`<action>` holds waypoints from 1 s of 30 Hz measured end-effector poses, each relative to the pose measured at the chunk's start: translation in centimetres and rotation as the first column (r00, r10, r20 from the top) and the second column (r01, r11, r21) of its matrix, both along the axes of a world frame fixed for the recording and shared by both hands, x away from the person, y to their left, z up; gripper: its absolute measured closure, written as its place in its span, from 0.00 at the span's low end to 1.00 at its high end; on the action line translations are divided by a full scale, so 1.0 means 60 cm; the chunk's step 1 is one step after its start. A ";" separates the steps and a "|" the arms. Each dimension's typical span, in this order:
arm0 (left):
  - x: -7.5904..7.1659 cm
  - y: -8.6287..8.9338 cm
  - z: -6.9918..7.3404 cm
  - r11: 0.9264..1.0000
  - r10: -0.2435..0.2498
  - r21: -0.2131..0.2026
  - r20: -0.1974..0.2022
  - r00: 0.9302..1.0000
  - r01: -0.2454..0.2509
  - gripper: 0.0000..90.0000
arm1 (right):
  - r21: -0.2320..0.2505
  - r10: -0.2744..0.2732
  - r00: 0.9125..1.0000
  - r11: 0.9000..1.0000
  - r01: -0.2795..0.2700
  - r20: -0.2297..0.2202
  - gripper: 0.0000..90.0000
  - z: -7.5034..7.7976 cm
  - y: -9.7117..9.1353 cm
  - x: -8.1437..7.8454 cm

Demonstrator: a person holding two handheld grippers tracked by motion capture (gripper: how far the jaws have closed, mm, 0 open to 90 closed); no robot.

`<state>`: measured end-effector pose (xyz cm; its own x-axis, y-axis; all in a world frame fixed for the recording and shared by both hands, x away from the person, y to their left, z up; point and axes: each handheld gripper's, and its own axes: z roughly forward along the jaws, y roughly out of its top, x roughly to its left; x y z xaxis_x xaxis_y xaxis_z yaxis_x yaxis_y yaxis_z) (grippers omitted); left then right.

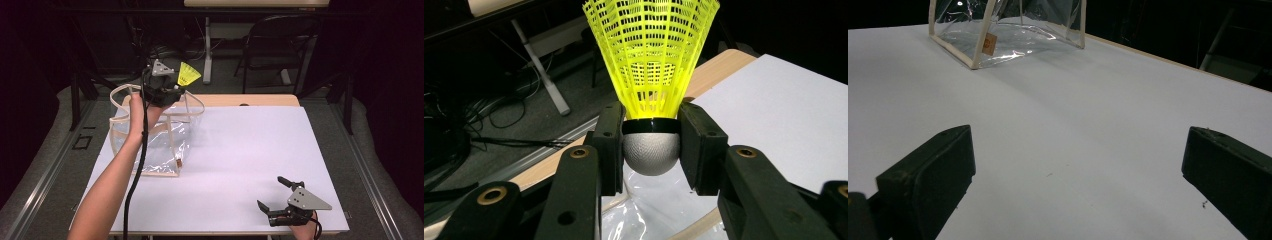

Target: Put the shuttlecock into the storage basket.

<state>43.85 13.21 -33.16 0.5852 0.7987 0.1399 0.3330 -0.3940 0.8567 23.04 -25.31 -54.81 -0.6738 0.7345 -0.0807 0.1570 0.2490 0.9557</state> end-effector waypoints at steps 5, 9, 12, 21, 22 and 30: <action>-0.001 0.009 0.001 1.000 0.009 -0.004 0.002 1.000 -0.009 0.72 | 0.000 0.001 1.000 1.000 -0.001 0.000 0.00 0.000 0.001 0.001; -0.003 0.017 0.002 1.000 0.015 -0.005 0.003 1.000 -0.015 0.72 | 0.000 0.002 1.000 1.000 -0.002 -0.003 0.00 -0.001 0.002 0.001; -0.004 0.024 0.003 1.000 0.019 -0.006 0.005 1.000 -0.019 0.72 | 0.001 0.002 1.000 1.000 -0.002 -0.002 0.00 -0.001 0.001 0.001; -0.009 0.044 0.005 0.999 0.045 -0.017 0.011 0.999 -0.045 0.72 | 0.001 0.003 1.000 1.000 -0.003 -0.003 0.00 -0.001 0.002 0.001; -0.009 0.047 0.005 0.999 0.050 -0.019 0.012 0.999 -0.049 0.72 | 0.000 0.003 1.000 1.000 -0.003 -0.003 0.00 -0.001 0.002 0.001; -0.012 0.065 0.007 0.997 0.067 -0.025 0.017 0.998 -0.067 0.72 | 0.000 0.000 1.000 1.000 0.000 -0.004 0.00 -0.001 0.002 0.001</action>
<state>43.11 17.10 -32.75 0.5280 0.8394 0.1293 0.3428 -0.3499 0.8718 23.10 -25.20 -54.86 -0.6744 0.7343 -0.0781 0.1604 0.2490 0.9551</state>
